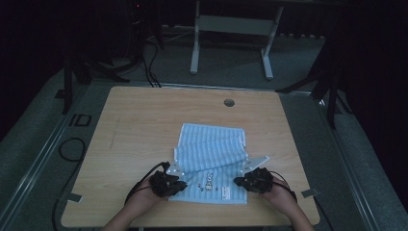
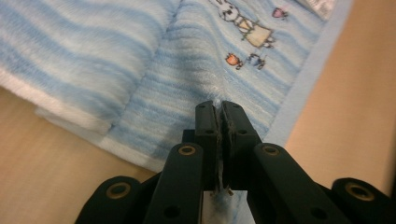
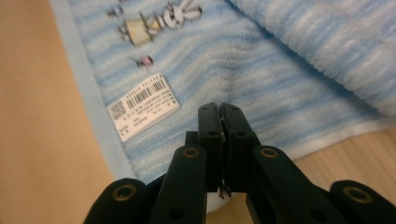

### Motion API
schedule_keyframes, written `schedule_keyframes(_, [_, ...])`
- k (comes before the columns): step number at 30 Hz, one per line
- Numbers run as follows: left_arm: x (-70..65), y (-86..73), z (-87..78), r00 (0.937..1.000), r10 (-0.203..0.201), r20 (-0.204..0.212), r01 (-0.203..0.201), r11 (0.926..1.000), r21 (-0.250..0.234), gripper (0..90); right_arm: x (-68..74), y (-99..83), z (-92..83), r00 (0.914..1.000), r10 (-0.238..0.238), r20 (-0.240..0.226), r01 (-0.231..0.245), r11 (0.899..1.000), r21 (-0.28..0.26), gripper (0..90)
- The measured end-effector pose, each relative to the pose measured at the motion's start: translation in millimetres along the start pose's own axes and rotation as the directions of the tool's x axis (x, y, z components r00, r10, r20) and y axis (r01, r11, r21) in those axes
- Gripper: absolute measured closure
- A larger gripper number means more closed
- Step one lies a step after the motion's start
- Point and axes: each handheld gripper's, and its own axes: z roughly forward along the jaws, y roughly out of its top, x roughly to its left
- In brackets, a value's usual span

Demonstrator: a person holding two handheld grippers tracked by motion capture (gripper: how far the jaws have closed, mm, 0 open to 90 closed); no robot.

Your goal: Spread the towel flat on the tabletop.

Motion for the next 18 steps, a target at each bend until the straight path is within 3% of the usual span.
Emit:
schedule_keyframes(5, [-24.2,-2.8,-14.1,0.9986,0.022,0.048,-0.022,0.9997,-0.004,85.2,17.2,-11.9,-20.7,1.0000,-0.007,-0.005,0.007,1.000,-0.028,87.6])
schedule_keyframes(8, [-40.6,-6.9,-22.8,0.9956,0.024,0.090,-0.022,0.9996,-0.020,84.7,36.5,-28.2,-37.0,0.9998,0.007,-0.018,-0.007,0.999,-0.047,87.5])
schedule_keyframes(13, [-63.2,-14.2,-28.8,0.9876,0.027,0.155,-0.023,0.9994,-0.025,84.4,54.5,-41.4,-49.1,0.9994,0.018,-0.028,-0.020,0.998,-0.056,87.5])
schedule_keyframes(14, [-68.5,-16.3,-28.7,0.9850,0.026,0.171,-0.024,0.9996,-0.015,84.3,63.4,-47.9,-53.2,0.9985,0.025,-0.050,-0.028,0.998,-0.060,87.5])
schedule_keyframes(15, [-71.5,-17.8,-28.9,0.9834,0.033,0.178,-0.031,0.9995,-0.010,84.3,63.4,-47.9,-53.2,0.9985,0.025,-0.050,-0.028,0.998,-0.060,87.5])
schedule_keyframes(17, [-77.6,-21.8,-29.0,0.9778,0.013,0.209,-0.011,0.9999,-0.011,84.2,71.7,-54.3,-54.6,0.9970,0.027,-0.073,-0.030,0.998,-0.049,87.4])
schedule_keyframes(18, [-81.7,-24.1,-28.9,0.9654,0.019,0.260,-0.020,0.9998,0.000,83.8,74.7,-56.6,-54.8,0.9964,0.031,-0.079,-0.034,0.999,-0.042,87.4])
